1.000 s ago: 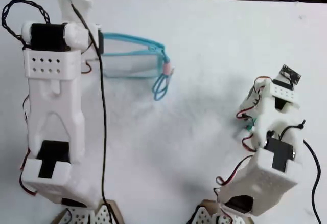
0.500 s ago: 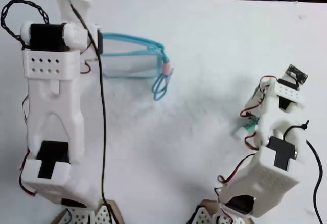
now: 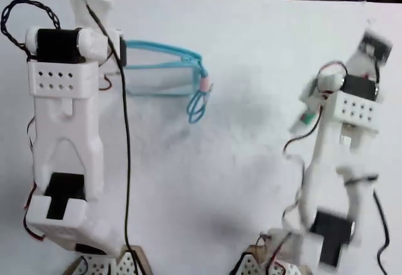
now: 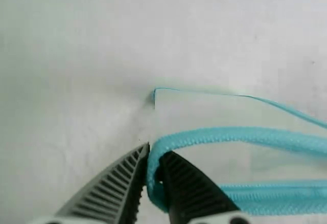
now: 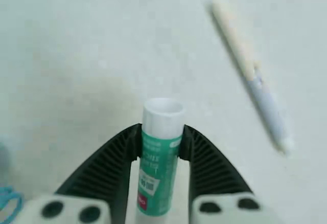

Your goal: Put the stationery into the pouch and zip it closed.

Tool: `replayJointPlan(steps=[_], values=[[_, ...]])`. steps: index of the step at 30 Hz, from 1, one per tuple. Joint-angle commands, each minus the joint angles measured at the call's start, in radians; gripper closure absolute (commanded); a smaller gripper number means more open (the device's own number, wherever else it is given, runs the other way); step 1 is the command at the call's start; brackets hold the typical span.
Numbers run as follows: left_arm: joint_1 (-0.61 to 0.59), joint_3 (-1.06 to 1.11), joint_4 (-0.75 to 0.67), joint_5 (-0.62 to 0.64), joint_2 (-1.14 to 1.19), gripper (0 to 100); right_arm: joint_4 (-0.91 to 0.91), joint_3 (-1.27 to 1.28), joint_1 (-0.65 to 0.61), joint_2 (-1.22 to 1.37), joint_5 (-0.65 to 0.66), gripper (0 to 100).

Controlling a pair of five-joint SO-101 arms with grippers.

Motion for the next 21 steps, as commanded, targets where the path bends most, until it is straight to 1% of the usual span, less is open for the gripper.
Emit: replayJointPlan(steps=[1,4,7,11,15,17,19,21], values=[[0.007,-0.003,-0.009,0.005,0.010,98,0.044,-0.097,-0.183,-0.309,0.025,98.1],[0.007,-0.011,-0.009,0.003,0.008,98,0.033,-0.094,-0.348,-0.493,0.025,98.1],[0.008,-0.008,-0.009,0.003,0.008,98,0.033,-0.072,-0.481,-0.661,0.034,98.1],[0.012,-0.003,-0.011,0.003,0.008,98,0.081,0.092,-0.662,-0.888,0.198,98.1],[0.012,-0.005,-0.011,0.003,0.008,98,0.200,0.307,-0.773,-1.106,0.344,98.1],[0.012,-0.003,-0.011,0.003,0.008,98,0.240,0.416,-0.826,-1.193,0.390,98.1],[0.012,-0.003,-0.011,0.003,0.008,98,0.239,0.532,-0.878,-1.271,0.410,98.1],[0.012,-0.003,-0.011,0.003,0.008,98,0.176,0.641,-0.908,-1.326,0.414,98.1]])
